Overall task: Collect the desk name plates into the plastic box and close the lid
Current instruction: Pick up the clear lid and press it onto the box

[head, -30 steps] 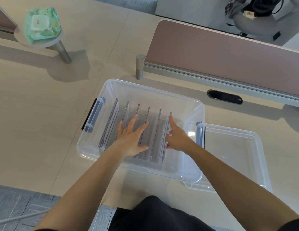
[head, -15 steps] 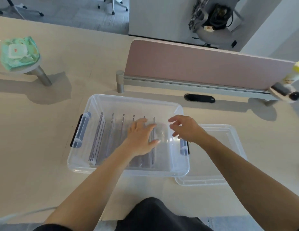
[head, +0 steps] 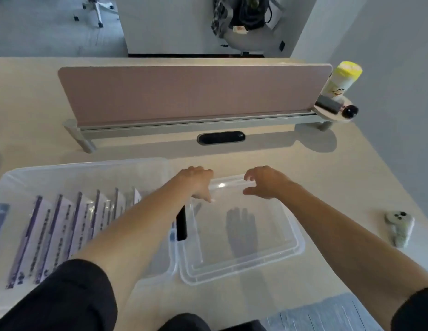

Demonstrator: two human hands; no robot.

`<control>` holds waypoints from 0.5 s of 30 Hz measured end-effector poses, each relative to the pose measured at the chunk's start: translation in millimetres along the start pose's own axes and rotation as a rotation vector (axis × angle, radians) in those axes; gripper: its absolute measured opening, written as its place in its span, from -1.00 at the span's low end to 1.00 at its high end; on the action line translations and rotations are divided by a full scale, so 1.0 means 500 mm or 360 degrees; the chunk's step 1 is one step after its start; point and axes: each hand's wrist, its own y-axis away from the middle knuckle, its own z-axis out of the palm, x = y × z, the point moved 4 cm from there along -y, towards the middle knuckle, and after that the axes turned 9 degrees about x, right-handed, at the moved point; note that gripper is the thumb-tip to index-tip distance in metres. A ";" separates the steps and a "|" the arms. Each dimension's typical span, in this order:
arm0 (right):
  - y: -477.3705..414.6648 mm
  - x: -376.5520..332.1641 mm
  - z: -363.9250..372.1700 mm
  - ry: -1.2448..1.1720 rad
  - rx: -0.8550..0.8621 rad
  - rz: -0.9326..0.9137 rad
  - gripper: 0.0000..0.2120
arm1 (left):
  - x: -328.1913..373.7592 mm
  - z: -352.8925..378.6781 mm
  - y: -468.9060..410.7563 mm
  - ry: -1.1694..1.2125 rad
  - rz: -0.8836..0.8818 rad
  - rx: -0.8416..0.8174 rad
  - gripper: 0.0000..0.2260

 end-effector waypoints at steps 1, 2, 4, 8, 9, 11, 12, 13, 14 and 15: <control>-0.024 0.014 0.012 0.0027 -0.0069 -0.0049 -0.44 | -0.003 0.014 -0.019 -0.0007 -0.0088 -0.0146 -0.25; -0.049 0.034 0.025 0.0045 -0.0138 -0.0098 -0.37 | 0.004 0.033 -0.043 0.0013 -0.0169 -0.0298 -0.22; -0.097 0.062 0.057 0.0105 -0.0214 -0.0212 -0.25 | 0.008 0.071 -0.077 0.0049 -0.0320 -0.0458 -0.17; -0.176 0.095 0.116 0.0258 -0.0207 -0.0385 -0.09 | -0.004 0.131 -0.128 0.0038 -0.0510 -0.0396 -0.03; -0.191 0.100 0.130 0.0268 -0.0213 -0.0410 -0.05 | -0.004 0.146 -0.138 -0.0001 -0.0551 -0.0353 0.02; -0.209 0.105 0.155 0.0333 -0.0200 -0.0464 0.06 | 0.003 0.169 -0.151 -0.0098 -0.0601 -0.0219 0.08; -0.218 0.108 0.165 0.0358 -0.0183 -0.0482 0.10 | 0.006 0.175 -0.161 -0.0141 -0.0612 -0.0155 0.08; -0.226 0.111 0.173 0.0374 -0.0171 -0.0488 0.13 | 0.007 0.179 -0.169 -0.0166 -0.0618 -0.0104 0.09; -0.234 0.113 0.181 0.0394 -0.0164 -0.0495 0.14 | 0.006 0.183 -0.178 -0.0185 -0.0624 -0.0067 0.11; -0.240 0.114 0.188 0.0417 -0.0151 -0.0500 0.13 | 0.004 0.182 -0.185 -0.0219 -0.0617 -0.0039 0.14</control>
